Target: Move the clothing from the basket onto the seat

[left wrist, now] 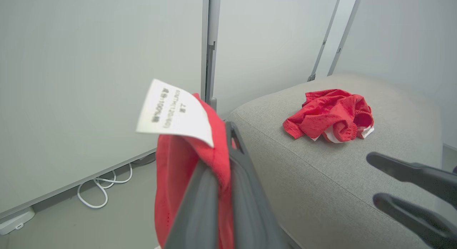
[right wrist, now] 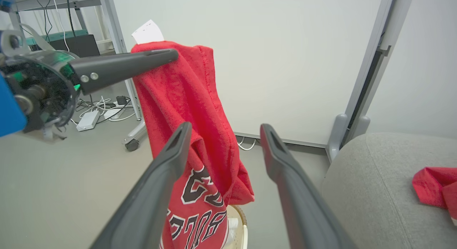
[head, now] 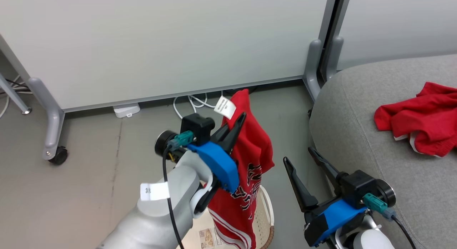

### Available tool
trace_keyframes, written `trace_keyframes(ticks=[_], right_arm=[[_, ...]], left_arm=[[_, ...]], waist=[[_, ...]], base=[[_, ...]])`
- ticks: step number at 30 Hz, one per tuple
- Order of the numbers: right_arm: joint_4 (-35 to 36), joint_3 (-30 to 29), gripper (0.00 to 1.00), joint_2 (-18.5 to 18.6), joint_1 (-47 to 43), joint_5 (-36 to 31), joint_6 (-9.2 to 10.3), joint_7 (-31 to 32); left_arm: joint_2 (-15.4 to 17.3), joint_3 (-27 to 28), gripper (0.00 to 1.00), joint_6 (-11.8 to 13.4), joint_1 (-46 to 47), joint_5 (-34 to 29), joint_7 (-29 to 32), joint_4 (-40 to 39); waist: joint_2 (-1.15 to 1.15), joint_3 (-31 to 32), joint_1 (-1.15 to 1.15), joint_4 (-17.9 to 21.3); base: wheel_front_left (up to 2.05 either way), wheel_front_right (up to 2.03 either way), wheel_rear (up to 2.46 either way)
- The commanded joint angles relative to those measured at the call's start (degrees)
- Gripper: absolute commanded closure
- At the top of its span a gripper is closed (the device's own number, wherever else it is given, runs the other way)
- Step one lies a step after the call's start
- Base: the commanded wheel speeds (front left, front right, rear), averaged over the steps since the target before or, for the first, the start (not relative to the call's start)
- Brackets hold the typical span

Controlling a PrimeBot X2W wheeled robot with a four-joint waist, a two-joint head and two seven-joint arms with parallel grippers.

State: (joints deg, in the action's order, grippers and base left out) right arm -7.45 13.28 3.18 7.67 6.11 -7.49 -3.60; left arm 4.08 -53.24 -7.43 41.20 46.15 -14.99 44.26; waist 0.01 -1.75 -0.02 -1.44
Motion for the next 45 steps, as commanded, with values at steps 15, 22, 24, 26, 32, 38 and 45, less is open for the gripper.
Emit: trace_keyframes(ticks=[15, 22, 24, 26, 32, 38, 45], right_arm=[[-0.49, 1.6, 0.0, -0.06, -1.53, 0.09, -0.01, 1.05], [-0.76, 1.94, 0.0, -0.12, -1.15, 0.43, -0.01, 1.13], [-0.82, 1.96, 0.0, -0.13, -1.13, 0.53, -0.01, 1.01], [-0.91, 2.01, 0.0, -0.15, -1.1, 0.63, -0.01, 0.89], [-1.74, 2.28, 0.0, -0.18, -0.42, 0.71, -0.01, 0.59], [-5.02, 3.34, 0.0, 0.0, 2.88, 0.22, -0.01, 0.49], [-11.9, 5.36, 0.0, 0.37, 8.89, -0.27, -0.01, -0.64]], left_arm=[[-1.18, -8.33, 1.0, -0.06, 10.69, 7.83, 1.04, 0.47], [-1.16, -11.3, 1.0, -0.06, 13.32, 11.25, 0.91, 0.45], [-1.17, -11.87, 1.0, -0.06, 13.55, 11.84, 0.76, 0.72], [-1.18, -12.45, 1.0, -0.06, 13.66, 12.46, 0.58, 0.95], [-1.18, -13.77, 1.0, -0.06, 13.99, 14.06, 0.15, 1.5], [-1.18, -15.17, 1.0, 0.25, 14.5, 15.29, -0.06, 0.95], [-1.18, -16.51, 1.0, 0.57, 14.83, 16.36, -0.24, 0.22]], waist=[[-0.01, 1.63, 0.02, -1.43], [-0.01, 1.96, 0.02, -1.58], [-0.01, 2.03, 0.02, -1.55], [-0.01, 2.07, 0.02, -1.5], [-0.01, 1.97, 0.02, -1.22], [-0.01, 1.6, 0.02, -1.17], [-0.01, 1.38, 0.02, -1.49]], base=[[0.0, 0.0, 0.0], [0.0, 0.0, 0.0], [0.0, 0.0, 0.0], [0.0, 0.0, 0.0], [0.0, 0.0, 0.0], [0.0, 0.0, 0.0], [0.0, 0.0, 0.0]])
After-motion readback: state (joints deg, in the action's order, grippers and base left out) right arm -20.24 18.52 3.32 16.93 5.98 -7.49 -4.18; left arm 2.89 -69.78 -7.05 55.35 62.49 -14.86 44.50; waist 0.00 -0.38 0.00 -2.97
